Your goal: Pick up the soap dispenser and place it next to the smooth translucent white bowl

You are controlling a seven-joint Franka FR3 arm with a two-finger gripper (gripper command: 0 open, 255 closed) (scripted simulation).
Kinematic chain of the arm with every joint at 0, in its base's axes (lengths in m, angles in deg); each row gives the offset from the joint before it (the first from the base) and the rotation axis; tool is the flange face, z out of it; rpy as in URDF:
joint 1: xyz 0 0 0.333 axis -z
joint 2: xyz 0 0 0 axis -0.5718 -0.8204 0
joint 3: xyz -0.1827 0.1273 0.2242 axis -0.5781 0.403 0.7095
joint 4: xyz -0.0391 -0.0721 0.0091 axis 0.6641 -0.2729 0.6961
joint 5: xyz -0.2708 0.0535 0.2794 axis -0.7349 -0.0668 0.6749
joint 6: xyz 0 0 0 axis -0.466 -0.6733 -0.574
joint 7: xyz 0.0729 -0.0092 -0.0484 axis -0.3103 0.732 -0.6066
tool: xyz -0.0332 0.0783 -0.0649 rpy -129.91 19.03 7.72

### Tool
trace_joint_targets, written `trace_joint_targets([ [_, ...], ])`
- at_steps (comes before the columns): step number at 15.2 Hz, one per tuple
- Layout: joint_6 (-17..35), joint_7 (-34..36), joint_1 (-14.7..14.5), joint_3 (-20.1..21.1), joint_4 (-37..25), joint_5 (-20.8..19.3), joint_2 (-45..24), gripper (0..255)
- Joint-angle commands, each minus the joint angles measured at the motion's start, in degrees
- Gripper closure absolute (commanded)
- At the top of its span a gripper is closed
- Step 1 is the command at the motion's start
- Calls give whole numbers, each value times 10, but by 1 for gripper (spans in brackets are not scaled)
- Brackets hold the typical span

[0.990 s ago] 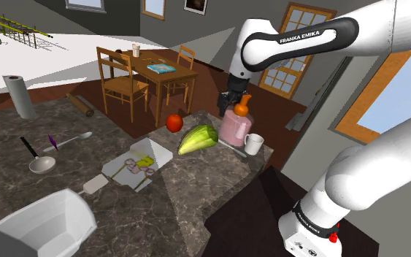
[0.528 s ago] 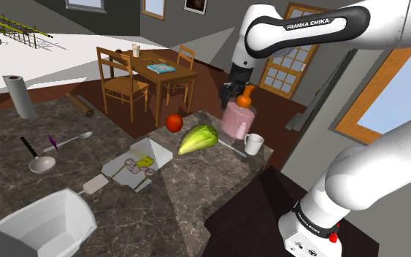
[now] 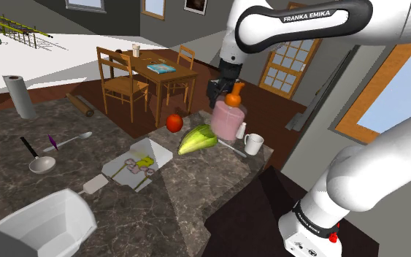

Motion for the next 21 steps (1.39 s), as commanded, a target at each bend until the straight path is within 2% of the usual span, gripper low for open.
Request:
trace_joint_targets([
  [1, 0, 29, -11, 19, -12, 5, -11, 255],
  [11, -4, 172, -62, 107, -118, 0, -111, 255],
  [21, -35, 320, -128, 172, -295, -59, -265, 255],
])
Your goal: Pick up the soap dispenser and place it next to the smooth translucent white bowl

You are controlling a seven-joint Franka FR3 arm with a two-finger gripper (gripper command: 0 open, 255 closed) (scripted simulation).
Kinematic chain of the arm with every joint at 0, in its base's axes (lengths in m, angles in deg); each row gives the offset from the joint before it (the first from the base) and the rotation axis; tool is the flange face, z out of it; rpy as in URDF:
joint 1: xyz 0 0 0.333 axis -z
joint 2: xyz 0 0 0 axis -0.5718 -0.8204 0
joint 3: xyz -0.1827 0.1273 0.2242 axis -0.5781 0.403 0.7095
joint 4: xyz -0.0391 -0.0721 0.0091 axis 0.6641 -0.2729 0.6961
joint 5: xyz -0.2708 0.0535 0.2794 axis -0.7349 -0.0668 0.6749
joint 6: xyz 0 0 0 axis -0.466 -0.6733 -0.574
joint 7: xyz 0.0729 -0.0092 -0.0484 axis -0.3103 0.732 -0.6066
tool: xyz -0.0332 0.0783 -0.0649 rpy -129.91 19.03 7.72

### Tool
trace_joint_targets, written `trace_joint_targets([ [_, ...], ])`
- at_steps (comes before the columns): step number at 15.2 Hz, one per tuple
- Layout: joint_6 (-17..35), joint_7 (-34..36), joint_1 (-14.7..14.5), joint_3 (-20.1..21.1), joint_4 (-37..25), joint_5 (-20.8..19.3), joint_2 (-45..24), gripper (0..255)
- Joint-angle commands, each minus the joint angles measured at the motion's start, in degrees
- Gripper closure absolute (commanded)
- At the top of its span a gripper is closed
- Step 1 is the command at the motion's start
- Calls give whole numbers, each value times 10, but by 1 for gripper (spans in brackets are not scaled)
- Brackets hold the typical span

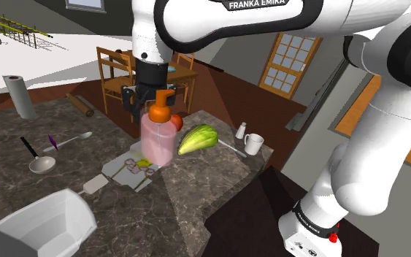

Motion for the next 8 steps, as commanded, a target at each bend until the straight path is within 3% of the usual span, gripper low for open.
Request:
trace_joint_targets([
  [1, -13, 30, -18, 10, -46, -17, -36, 255],
  [5, -42, 80, -59, 20, -144, -51, -113, 255],
  [8, -20, 81, -59, 18, -123, -52, -114, 255],
])
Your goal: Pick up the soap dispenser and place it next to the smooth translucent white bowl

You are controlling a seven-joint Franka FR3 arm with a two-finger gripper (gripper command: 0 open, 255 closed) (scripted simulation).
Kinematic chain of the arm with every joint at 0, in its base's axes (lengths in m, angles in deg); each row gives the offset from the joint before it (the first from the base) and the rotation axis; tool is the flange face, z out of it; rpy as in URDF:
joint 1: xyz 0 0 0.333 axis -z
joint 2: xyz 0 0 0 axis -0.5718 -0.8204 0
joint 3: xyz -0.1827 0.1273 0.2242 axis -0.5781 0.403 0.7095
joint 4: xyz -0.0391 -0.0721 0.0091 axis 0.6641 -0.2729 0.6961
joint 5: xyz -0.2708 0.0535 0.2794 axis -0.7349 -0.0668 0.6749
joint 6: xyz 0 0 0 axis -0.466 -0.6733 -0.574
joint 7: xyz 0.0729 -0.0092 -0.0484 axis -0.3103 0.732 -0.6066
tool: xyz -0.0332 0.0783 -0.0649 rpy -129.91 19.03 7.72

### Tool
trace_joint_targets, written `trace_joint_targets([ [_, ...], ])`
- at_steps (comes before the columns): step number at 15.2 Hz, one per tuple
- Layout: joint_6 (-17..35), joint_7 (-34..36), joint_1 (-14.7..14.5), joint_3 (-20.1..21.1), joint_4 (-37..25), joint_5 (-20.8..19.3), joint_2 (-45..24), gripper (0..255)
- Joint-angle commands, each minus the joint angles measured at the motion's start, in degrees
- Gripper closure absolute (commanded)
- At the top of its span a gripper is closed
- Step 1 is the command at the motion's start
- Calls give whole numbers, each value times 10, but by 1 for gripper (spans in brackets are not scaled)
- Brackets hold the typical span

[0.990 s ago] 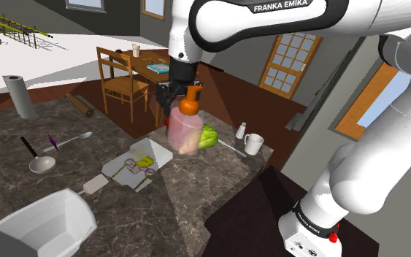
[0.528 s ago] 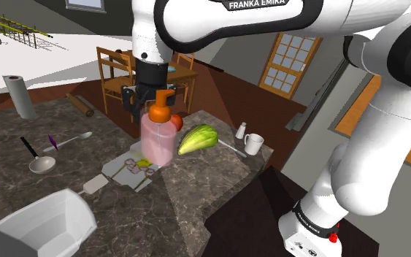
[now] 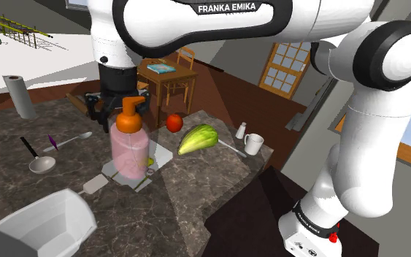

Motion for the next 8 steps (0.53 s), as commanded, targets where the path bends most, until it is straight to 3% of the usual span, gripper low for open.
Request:
trace_joint_targets([
  [1, 14, 2, 0, 0, 12, -1, -2, 255],
  [8, 64, 6, 1, -3, 54, -7, -11, 255],
])
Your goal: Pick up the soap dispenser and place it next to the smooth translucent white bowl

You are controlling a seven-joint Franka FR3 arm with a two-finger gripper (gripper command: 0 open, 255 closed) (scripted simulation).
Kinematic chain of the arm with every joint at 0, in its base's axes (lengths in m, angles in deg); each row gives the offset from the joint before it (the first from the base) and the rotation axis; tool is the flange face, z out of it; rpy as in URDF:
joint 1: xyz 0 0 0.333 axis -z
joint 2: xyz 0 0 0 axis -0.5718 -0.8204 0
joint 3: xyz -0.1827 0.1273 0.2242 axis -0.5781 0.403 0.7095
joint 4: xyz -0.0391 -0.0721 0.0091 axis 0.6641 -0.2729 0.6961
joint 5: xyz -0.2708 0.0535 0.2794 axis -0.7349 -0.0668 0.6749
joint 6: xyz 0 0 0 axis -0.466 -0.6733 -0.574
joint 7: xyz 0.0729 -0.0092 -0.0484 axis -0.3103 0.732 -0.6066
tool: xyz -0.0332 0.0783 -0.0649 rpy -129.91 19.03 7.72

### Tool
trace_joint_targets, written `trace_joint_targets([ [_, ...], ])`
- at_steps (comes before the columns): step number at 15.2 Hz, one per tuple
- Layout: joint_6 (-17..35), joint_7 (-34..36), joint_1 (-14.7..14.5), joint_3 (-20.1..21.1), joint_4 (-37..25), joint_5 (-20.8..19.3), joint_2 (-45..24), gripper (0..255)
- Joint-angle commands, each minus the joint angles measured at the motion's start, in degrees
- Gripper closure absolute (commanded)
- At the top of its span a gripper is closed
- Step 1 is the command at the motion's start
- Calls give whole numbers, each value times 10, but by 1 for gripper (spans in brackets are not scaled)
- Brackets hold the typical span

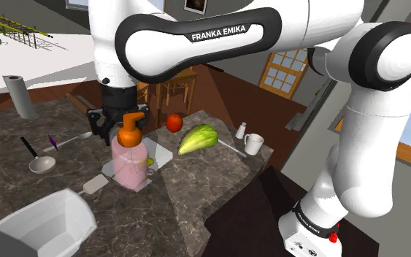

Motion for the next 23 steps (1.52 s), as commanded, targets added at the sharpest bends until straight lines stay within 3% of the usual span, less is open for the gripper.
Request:
trace_joint_targets([
  [1, 14, 2, 0, -1, 11, -2, -4, 255],
  [23, 156, 24, -9, -18, 91, -38, -70, 255],
])
